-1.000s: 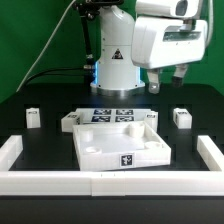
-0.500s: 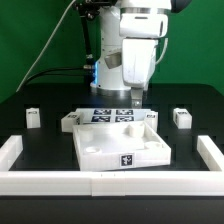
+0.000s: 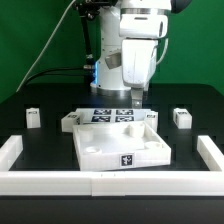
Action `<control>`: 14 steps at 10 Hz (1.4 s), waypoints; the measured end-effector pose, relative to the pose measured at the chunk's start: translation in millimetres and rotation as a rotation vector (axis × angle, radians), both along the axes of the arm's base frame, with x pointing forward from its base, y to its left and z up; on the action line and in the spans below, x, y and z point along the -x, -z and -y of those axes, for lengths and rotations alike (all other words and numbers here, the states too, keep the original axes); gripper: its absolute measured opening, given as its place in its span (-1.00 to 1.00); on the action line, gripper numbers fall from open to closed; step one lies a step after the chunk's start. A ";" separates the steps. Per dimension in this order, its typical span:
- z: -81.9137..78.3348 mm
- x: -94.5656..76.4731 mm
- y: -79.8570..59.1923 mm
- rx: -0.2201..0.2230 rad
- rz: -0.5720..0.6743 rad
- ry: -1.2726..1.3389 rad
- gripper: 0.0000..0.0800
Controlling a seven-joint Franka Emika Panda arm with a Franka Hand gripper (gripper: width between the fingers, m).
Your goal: Assemble one leg
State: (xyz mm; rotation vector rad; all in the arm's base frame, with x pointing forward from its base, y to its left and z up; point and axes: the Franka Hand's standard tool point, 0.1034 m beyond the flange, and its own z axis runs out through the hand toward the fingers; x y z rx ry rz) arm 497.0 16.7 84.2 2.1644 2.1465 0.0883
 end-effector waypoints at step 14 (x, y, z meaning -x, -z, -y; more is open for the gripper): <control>29.8 57.3 74.7 -0.011 -0.133 -0.241 0.59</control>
Offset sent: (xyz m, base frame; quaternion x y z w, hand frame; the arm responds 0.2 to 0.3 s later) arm -0.0176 -0.0120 -0.0291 0.0100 0.0265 -0.1698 0.9851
